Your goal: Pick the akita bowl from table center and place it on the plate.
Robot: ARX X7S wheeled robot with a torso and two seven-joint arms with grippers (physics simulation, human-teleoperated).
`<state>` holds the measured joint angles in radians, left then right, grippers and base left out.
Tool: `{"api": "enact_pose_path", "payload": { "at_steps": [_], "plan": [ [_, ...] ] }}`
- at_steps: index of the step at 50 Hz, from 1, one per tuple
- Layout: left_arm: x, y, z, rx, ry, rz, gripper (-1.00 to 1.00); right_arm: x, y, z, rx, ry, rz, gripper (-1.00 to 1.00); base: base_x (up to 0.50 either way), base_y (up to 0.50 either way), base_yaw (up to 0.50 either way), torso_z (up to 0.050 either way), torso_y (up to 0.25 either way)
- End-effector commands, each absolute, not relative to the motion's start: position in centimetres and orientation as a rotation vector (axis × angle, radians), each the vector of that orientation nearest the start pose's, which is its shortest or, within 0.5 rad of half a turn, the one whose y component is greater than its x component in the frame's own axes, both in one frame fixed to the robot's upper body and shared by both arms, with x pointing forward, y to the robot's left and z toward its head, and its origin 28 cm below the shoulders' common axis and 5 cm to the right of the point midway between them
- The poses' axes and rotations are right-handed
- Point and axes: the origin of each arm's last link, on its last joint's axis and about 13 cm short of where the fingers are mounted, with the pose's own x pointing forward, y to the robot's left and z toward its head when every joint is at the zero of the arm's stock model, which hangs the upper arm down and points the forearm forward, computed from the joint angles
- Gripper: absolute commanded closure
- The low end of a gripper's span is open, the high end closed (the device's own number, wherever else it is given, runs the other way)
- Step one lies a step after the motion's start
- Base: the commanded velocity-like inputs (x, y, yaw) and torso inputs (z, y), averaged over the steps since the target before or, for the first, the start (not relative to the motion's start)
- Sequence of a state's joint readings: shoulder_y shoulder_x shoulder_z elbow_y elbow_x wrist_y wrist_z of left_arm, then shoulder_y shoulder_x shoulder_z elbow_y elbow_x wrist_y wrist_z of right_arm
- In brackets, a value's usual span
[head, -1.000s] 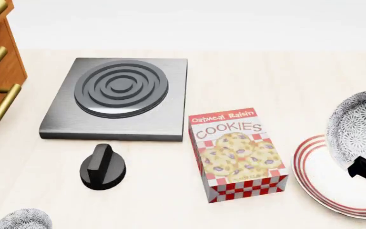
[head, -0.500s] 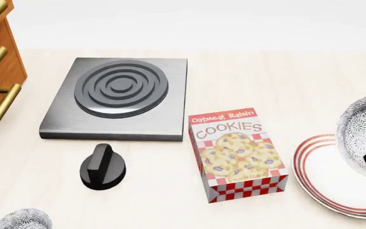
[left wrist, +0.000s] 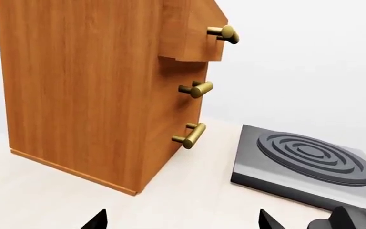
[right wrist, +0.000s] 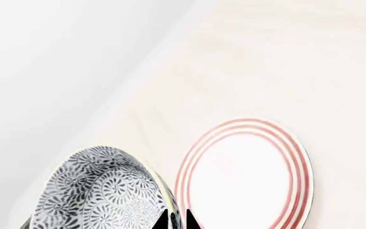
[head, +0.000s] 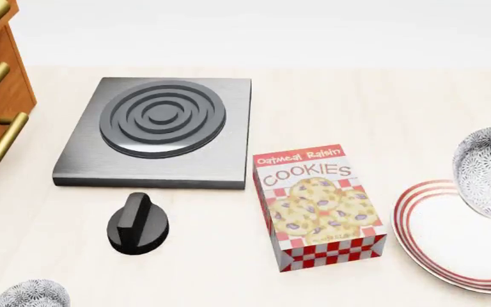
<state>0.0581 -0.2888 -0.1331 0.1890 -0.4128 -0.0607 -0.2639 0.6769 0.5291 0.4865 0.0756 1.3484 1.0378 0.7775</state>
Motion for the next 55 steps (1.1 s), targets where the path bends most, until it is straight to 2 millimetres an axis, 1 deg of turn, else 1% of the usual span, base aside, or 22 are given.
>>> {"api": "enact_pose_path", "payload": {
  "at_steps": [1,5,10,12,17,20,23,28,31,35,43,47,49,55],
  "plan": [
    [19.83,28.87,5.52,-0.116,-0.109,0.317,-1.00,29.18,-24.42,21.34,0.769,0.330,-0.326,1.00,0.00,0.00,0.00,0.000,0.000],
    [19.61,28.79,5.57,-0.096,-0.140,0.297,-1.00,29.66,-24.40,21.72,0.774,0.318,-0.325,1.00,0.00,0.00,0.00,0.000,0.000],
    [19.39,28.78,5.77,-0.083,-0.159,0.285,-1.00,29.86,-24.49,21.89,0.782,0.308,-0.329,1.00,0.00,0.00,0.00,0.002,-0.225],
    [19.51,28.95,5.73,-0.113,-0.127,0.313,-1.00,29.92,-24.62,21.81,0.786,0.302,-0.335,1.00,0.00,0.00,0.00,0.010,-0.142],
    [19.45,28.95,5.79,-0.095,-0.151,0.303,-1.00,29.78,-24.90,21.65,0.794,0.298,-0.346,1.00,0.00,0.00,0.00,0.002,0.000],
    [19.37,28.78,5.80,-0.073,-0.160,0.293,-1.00,29.75,-24.98,21.71,0.795,0.295,-0.348,1.00,0.00,0.00,0.00,0.004,-0.237],
    [19.51,28.83,5.82,-0.091,-0.144,0.301,-1.00,29.74,-25.03,21.83,0.798,0.292,-0.347,1.00,0.00,0.00,0.00,0.004,-0.240],
    [19.62,28.86,5.84,-0.077,-0.148,0.311,-1.00,29.72,-25.10,21.91,0.803,0.287,-0.348,1.00,0.00,0.00,0.00,0.004,-0.015],
    [19.43,28.72,6.02,-0.051,-0.174,0.291,-1.00,29.73,-25.07,21.88,0.808,0.285,-0.345,1.00,0.00,0.00,0.00,0.004,-0.221],
    [19.51,28.83,5.99,-0.073,-0.158,0.295,-1.00,29.74,-25.00,21.79,0.814,0.283,-0.341,1.00,0.00,0.00,0.00,0.004,-0.250],
    [19.51,28.93,5.89,-0.073,-0.155,0.303,-1.00,29.56,-24.98,21.83,0.830,0.275,-0.340,1.00,0.00,0.00,0.00,0.000,0.000],
    [19.37,28.88,6.02,-0.074,-0.169,0.289,-1.00,29.63,-24.99,22.06,0.831,0.270,-0.339,1.00,0.00,0.00,0.00,0.008,-0.225],
    [19.46,28.98,6.20,-0.104,-0.148,0.298,-1.00,29.69,-25.01,22.16,0.831,0.266,-0.339,1.00,0.00,0.00,0.00,0.011,-0.093],
    [19.44,29.04,6.06,-0.101,-0.148,0.303,-1.00,30.09,-25.28,22.25,0.834,0.261,-0.352,1.00,0.00,0.00,0.00,0.000,0.000]
  ]
}}
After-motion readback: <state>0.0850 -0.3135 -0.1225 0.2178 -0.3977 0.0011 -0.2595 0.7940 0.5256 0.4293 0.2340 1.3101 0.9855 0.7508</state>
